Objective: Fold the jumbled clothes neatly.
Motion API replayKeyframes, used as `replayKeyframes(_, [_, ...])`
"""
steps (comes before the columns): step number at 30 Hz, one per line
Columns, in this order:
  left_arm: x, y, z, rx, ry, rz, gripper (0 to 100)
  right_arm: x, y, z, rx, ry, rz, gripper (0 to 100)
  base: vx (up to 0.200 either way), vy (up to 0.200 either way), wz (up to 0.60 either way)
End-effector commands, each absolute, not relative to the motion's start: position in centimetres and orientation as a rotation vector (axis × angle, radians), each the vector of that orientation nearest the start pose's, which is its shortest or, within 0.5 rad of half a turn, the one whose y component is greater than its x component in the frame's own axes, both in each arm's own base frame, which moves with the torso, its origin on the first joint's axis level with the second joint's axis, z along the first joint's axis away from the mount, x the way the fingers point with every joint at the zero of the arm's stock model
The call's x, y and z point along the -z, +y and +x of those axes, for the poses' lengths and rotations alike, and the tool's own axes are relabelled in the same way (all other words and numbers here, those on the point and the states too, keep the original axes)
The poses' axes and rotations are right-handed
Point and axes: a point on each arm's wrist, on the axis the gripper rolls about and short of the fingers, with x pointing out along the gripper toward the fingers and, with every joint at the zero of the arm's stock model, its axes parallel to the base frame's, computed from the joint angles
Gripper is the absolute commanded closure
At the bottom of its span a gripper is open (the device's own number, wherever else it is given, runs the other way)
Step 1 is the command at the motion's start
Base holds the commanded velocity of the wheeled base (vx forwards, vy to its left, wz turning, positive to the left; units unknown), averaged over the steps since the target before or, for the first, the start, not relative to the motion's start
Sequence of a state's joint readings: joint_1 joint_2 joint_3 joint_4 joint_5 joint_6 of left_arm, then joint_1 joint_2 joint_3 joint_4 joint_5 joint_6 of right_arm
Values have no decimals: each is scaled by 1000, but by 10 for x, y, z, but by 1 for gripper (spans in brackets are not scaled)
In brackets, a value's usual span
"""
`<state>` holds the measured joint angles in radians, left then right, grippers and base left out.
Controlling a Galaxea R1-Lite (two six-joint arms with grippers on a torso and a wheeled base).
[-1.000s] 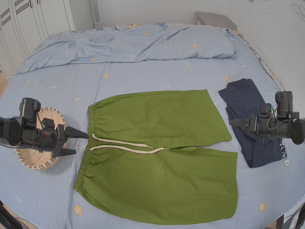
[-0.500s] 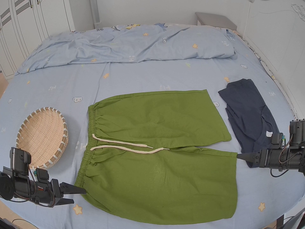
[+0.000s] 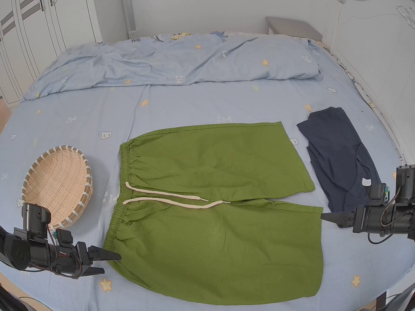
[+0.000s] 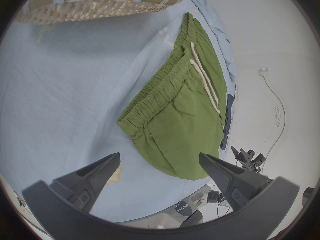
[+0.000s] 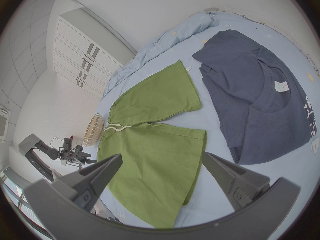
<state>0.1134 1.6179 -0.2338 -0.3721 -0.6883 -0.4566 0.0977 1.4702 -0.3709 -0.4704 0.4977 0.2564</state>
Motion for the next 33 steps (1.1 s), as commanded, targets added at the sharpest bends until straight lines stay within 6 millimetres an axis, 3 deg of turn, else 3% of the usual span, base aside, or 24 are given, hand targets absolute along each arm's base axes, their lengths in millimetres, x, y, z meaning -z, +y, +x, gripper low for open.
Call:
replayKeyframes(1, [-48, 6, 178, 286, 1116, -831, 0, -118, 33, 195, -506, 702, 363, 0, 0, 0, 0])
replayKeyframes(14, [-41, 9, 196, 308, 1025, -797, 0, -118, 33, 194, -509, 704, 364, 0, 0, 0, 0])
replayKeyframes(33, [-27, 8, 201, 351, 917, -752, 0, -117, 33, 194, -509, 708, 365, 0, 0, 0, 0])
